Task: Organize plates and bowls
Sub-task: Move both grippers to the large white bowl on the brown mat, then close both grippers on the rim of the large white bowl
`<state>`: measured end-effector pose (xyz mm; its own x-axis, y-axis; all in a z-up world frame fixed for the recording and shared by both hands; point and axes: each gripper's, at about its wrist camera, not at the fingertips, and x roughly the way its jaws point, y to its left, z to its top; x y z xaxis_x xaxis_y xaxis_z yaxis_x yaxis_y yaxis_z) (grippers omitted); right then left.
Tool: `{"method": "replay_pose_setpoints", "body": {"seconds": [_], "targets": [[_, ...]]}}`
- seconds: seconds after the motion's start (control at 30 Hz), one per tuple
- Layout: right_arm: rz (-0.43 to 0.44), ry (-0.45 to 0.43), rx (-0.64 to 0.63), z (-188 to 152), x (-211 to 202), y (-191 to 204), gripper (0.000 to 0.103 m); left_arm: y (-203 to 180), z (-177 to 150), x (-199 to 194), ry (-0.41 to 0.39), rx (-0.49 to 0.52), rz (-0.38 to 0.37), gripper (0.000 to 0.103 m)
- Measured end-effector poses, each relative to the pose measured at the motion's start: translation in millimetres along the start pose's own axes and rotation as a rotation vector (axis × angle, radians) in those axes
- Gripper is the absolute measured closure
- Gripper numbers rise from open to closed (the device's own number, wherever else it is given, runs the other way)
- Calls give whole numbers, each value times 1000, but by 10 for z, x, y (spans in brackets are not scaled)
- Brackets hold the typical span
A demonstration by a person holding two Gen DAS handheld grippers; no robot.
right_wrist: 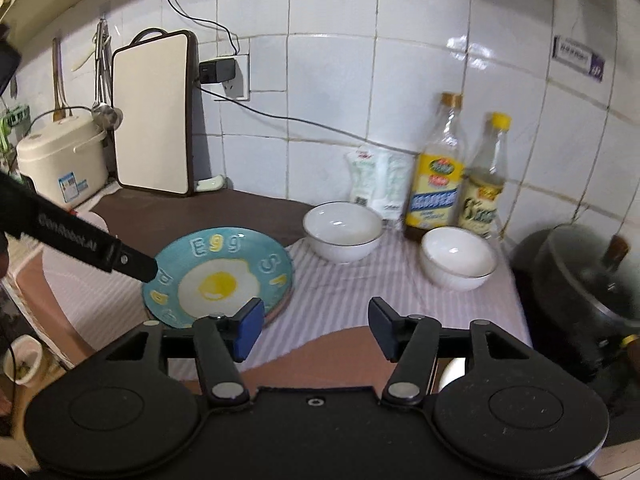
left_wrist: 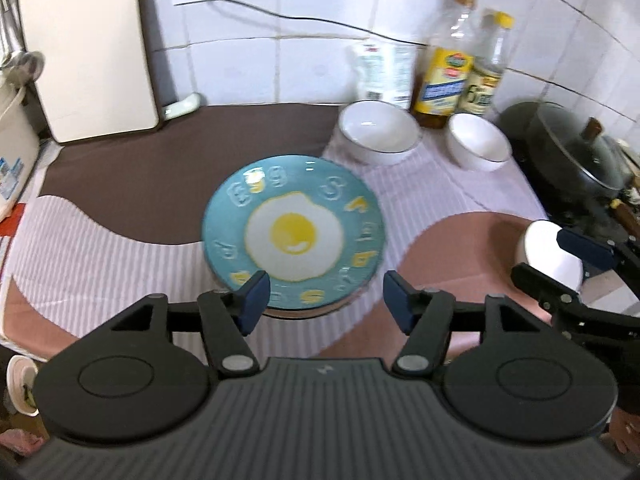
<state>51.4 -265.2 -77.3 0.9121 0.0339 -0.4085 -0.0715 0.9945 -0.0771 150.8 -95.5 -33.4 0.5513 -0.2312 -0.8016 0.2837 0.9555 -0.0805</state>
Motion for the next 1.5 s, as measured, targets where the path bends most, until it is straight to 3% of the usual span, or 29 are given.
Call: {"method": "replay_pose_setpoints", "body": {"seconds": [0.3, 0.4, 0.47, 0.53, 0.6, 1.0, 1.5], "targets": [[-73, -7, -17, -297, -116, -360, 30, -491, 4, 59, -5, 40, -53, 36], [-124, 2, -23, -429, -106, -445, 30, -646, -5, 126, -14, 55, -57, 26], [-135, 1, -18, -512, -102, -506, 29, -737, -10, 191, -21, 63, -54, 24], [-138, 11, -6, -595, -89, -578, 28, -832, -11, 279, -11, 75, -54, 23], [-154, 18, 4, -676, -72, -638, 18, -908, -4, 374, 4, 72, -54, 22], [-201, 26, 112, -1127, 83, -961, 12, -1312, -45, 827, 69, 71, -89, 19], [-203, 19, 174, -1416, 587, -1169, 9, -1778, -47, 1276, 96, 95, -293, 18]]}}
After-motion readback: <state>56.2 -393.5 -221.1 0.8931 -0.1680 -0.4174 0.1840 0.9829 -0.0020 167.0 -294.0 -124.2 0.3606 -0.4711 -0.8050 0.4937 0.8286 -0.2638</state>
